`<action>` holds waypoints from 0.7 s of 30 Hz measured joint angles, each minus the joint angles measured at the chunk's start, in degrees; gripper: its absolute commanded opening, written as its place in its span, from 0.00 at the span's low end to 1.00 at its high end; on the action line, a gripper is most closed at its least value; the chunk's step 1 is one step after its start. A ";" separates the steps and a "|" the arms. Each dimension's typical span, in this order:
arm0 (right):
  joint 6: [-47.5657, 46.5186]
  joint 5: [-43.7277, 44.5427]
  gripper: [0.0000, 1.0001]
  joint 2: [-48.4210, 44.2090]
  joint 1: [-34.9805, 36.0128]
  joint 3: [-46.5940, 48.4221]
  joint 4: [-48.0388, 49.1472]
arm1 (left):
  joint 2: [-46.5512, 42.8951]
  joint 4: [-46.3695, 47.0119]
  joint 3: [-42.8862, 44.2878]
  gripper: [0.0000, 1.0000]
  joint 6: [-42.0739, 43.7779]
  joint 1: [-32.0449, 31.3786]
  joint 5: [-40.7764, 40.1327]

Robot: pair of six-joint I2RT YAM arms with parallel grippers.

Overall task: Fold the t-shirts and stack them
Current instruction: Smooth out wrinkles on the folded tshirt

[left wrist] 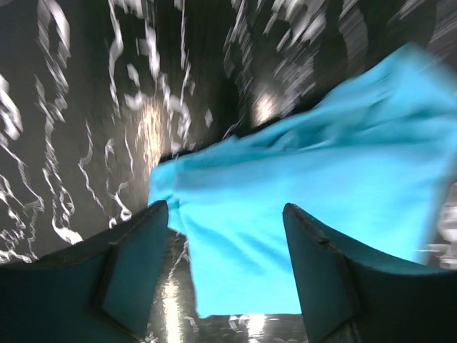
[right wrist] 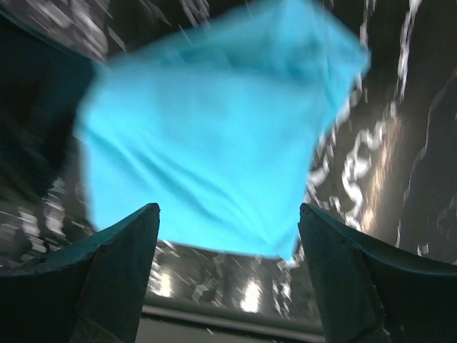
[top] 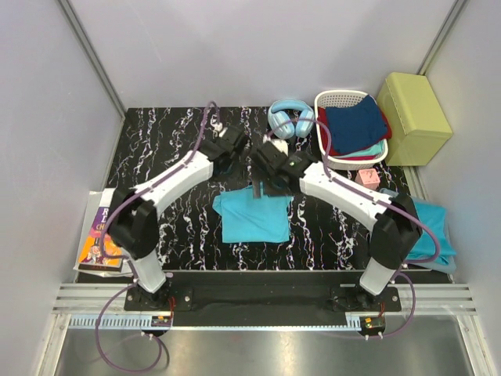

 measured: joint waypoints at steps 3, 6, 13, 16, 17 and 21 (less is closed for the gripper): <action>-1.90 2.25 0.62 1.31 -0.02 9.29 0.66 | -3.65 1.05 3.96 0.67 0.20 0.09 -1.20; -3.58 3.34 0.13 4.02 -0.22 12.83 1.51 | -4.98 2.93 5.01 0.52 0.11 0.42 -1.36; -4.11 3.52 0.00 14.64 -3.32 13.00 2.47 | -3.72 7.30 -3.56 0.33 -1.64 1.62 0.50; -4.33 3.45 0.00 17.44 -4.20 12.96 2.58 | -3.72 9.27 -7.43 0.15 -2.19 2.27 0.57; -4.39 3.43 0.00 17.99 -4.46 12.96 2.89 | -3.72 9.73 -8.35 0.12 -2.34 2.27 0.57; -4.59 3.41 0.00 19.78 -5.86 13.25 4.20 | -3.50 10.58 -9.94 0.05 -2.51 1.40 1.20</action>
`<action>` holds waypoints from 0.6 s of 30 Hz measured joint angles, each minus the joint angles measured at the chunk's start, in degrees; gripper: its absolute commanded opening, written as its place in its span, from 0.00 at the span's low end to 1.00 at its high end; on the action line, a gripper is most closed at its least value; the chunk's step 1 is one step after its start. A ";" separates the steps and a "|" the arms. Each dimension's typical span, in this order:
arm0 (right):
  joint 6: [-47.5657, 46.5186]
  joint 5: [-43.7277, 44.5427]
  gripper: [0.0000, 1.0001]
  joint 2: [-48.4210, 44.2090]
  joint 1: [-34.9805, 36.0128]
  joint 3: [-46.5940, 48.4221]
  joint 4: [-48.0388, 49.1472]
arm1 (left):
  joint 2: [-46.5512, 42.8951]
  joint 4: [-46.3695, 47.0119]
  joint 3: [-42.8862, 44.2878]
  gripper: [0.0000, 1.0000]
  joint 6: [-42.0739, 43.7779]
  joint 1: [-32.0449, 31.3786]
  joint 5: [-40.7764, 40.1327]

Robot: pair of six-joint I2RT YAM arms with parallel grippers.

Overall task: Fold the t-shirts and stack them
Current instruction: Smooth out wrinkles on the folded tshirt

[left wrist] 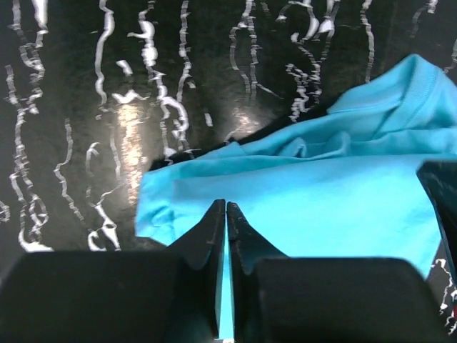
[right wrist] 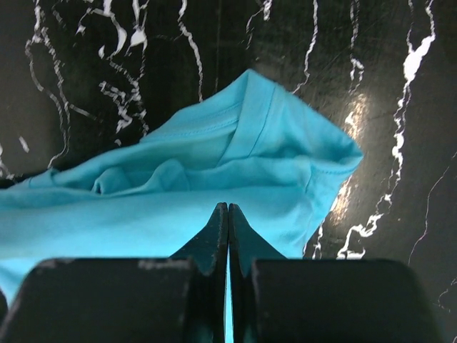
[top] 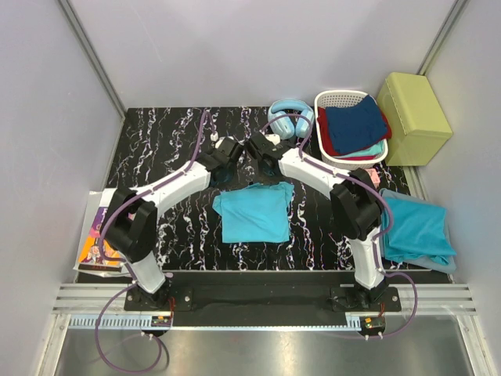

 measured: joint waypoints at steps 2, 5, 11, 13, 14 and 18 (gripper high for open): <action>-0.07 -0.09 0.00 0.59 -0.83 0.33 0.31 | 0.50 1.25 0.00 0.05 -0.13 -0.33 0.52; -0.04 -0.44 0.00 1.09 -1.90 0.39 0.72 | 1.60 2.78 0.00 0.05 -0.35 -0.39 1.44; 0.28 -1.07 0.00 2.21 -2.75 0.37 1.64 | 5.27 5.40 0.00 0.05 -0.66 -0.37 3.89; 0.35 -1.14 0.00 2.60 -2.78 0.35 1.64 | 6.97 5.99 0.00 0.05 -0.76 -0.37 4.81; 0.35 -1.18 0.00 2.73 -2.80 0.35 1.66 | 7.58 6.10 0.00 0.05 -0.79 -0.37 5.11; 0.28 -0.98 0.08 2.78 -2.84 0.35 1.68 | 10.58 7.19 0.00 0.06 -0.81 -0.37 6.56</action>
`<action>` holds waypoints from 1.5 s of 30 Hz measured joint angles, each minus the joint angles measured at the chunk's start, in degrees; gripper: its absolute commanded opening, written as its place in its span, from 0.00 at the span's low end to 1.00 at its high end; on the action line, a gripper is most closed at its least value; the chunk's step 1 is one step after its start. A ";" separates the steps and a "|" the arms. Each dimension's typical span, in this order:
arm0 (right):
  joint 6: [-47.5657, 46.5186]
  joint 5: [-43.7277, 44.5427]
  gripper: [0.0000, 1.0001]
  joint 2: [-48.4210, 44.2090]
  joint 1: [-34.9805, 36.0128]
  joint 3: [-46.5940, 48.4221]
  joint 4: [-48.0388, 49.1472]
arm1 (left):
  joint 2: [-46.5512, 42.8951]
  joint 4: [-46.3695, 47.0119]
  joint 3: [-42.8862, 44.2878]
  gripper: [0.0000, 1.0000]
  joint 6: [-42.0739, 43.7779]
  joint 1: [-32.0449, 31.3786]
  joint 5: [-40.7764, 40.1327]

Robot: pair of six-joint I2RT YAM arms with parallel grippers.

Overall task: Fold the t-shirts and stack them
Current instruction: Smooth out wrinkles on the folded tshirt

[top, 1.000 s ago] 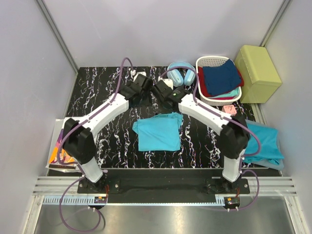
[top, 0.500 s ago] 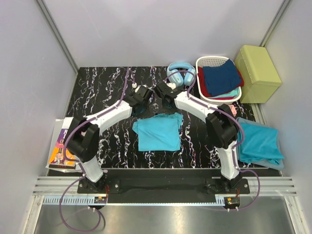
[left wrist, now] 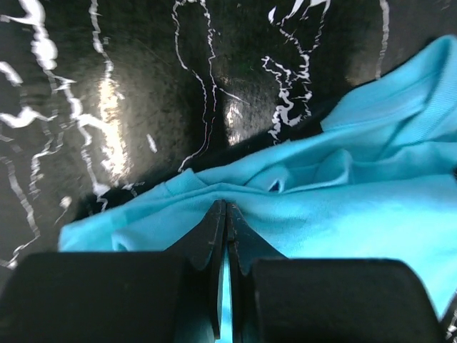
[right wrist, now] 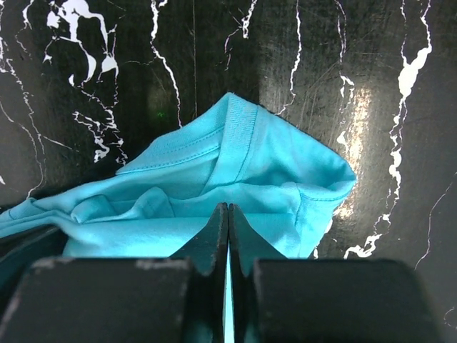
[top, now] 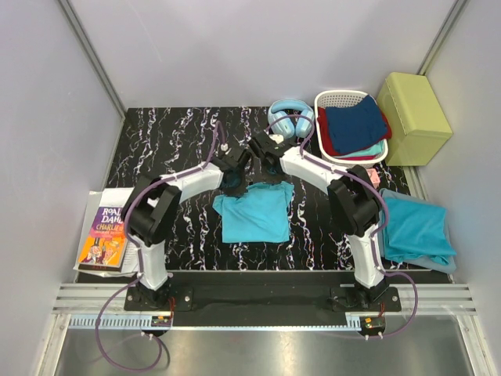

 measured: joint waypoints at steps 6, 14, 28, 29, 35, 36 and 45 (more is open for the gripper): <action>-0.70 0.76 0.14 -0.81 -0.04 -0.15 -0.02 | 2.54 1.95 0.92 0.20 0.02 1.11 1.25; -1.79 0.79 0.17 -8.09 -0.07 -2.60 0.31 | -1.64 1.88 -0.37 0.53 0.83 1.68 -2.25; 0.09 -4.48 0.07 -14.93 -0.13 -17.77 4.52 | -17.35 3.08 -7.78 0.51 -1.46 0.57 -5.01; 0.31 -4.74 0.08 -14.14 -0.15 -18.23 4.61 | -16.74 3.04 -8.85 0.51 -1.64 0.26 -4.74; 0.94 -4.90 0.13 -10.12 -0.15 -18.21 5.99 | -11.67 3.04 -12.09 0.51 -2.45 -0.76 -3.74; 0.96 -4.92 0.14 -9.55 -0.15 -17.90 6.03 | -11.17 3.10 -12.04 0.51 -2.40 -0.76 -3.74; 0.98 -4.09 0.32 -9.20 -0.17 -16.39 6.05 | -9.05 0.81 -9.84 0.60 -1.42 -0.87 -4.81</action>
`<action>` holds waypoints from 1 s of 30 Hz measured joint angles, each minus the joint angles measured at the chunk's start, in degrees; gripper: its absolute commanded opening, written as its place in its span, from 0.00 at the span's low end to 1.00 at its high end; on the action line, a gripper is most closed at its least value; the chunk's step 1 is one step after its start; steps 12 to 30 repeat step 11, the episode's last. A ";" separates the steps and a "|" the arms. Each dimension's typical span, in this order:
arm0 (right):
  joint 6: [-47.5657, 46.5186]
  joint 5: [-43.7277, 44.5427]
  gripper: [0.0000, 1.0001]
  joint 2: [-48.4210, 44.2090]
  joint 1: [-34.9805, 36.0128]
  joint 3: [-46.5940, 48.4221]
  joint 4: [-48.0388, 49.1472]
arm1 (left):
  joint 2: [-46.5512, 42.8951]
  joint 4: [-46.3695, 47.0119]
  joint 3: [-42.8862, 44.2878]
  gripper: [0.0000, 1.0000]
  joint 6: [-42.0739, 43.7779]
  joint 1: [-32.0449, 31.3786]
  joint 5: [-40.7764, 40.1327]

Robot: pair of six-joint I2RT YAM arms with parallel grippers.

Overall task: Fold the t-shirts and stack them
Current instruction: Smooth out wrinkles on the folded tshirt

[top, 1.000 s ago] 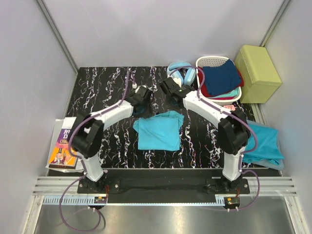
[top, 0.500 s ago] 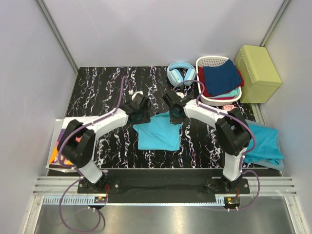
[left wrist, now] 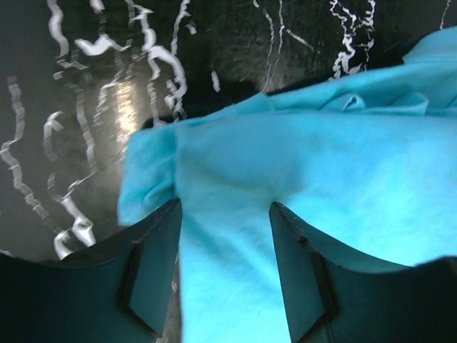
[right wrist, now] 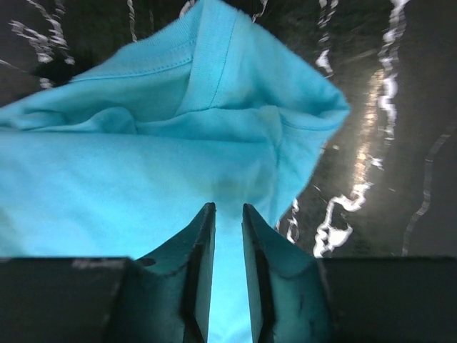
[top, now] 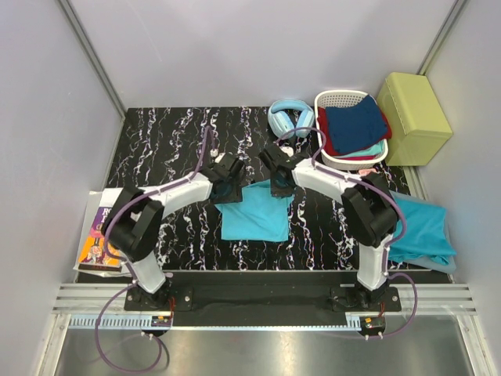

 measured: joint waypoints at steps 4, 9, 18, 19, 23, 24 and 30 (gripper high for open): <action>-0.33 2.32 0.43 -6.45 0.00 -0.11 -1.03 | -6.16 -3.96 0.13 0.68 0.79 -0.63 -2.62; -1.38 4.83 0.61 -17.68 0.00 -0.09 -1.51 | -16.76 -6.84 2.47 0.72 1.95 -1.18 -6.45; -1.88 5.57 0.68 -20.04 0.00 -0.09 -1.73 | -19.45 -7.15 2.84 0.74 2.29 -1.25 -7.72; -1.88 5.57 0.68 -20.04 0.00 -0.09 -1.73 | -19.45 -7.15 2.84 0.74 2.29 -1.25 -7.72; -1.88 5.57 0.68 -20.04 0.00 -0.09 -1.73 | -19.45 -7.15 2.84 0.74 2.29 -1.25 -7.72; -1.88 5.57 0.68 -20.04 0.00 -0.09 -1.73 | -19.45 -7.15 2.84 0.74 2.29 -1.25 -7.72; -1.88 5.57 0.68 -20.04 0.00 -0.09 -1.73 | -19.45 -7.15 2.84 0.74 2.29 -1.25 -7.72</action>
